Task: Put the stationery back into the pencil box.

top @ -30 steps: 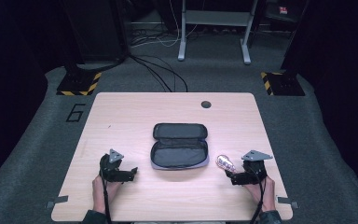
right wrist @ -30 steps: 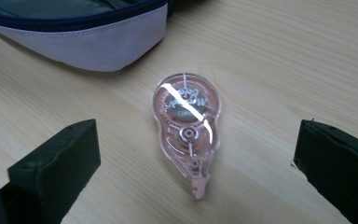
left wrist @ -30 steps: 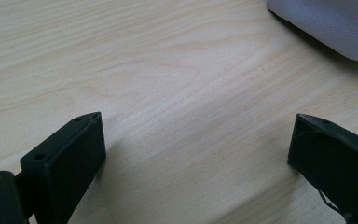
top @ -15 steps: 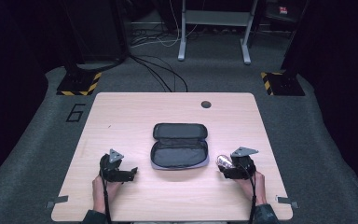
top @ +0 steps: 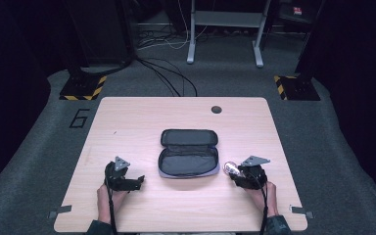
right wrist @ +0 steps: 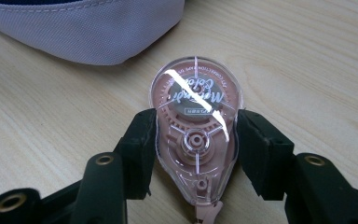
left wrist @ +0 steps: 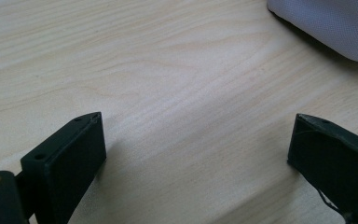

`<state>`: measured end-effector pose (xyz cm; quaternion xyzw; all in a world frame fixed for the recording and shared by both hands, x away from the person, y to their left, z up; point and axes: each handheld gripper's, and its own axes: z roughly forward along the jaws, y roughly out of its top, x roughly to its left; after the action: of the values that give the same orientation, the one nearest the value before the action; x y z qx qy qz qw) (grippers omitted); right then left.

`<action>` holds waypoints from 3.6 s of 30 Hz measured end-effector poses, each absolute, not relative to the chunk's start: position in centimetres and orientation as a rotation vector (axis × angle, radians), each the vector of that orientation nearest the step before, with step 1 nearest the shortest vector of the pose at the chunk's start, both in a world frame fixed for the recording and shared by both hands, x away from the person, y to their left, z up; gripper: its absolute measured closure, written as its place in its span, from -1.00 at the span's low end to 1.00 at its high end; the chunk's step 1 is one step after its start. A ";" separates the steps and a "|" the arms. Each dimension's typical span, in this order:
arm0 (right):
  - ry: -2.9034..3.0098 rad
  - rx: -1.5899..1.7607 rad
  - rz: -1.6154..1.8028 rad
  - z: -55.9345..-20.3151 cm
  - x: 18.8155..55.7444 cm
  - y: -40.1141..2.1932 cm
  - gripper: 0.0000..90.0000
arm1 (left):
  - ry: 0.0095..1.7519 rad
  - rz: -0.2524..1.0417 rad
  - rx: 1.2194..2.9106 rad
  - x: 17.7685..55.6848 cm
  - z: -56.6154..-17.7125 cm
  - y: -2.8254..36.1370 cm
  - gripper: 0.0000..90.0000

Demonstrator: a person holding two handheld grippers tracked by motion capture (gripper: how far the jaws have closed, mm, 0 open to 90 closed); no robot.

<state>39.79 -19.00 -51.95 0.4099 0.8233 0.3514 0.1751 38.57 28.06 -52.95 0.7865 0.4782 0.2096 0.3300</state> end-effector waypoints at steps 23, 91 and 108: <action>2.247 1.192 1.069 -50.1 38.8 -19.6 0.10 | 1.251 0.549 2.057 38.6 -52.9 28.1 -0.91; 2.373 0.874 1.135 -42.5 42.5 -8.7 0.10 | 1.253 0.545 2.040 38.5 -53.0 28.0 -0.90; 2.452 0.915 1.115 -45.4 44.3 -6.8 0.10 | 1.245 0.543 2.058 38.6 -52.9 28.1 -0.90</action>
<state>44.32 -6.81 -45.39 0.3180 0.8525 0.3876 0.1480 38.55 28.07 -52.94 0.7874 0.4763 0.2079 0.3315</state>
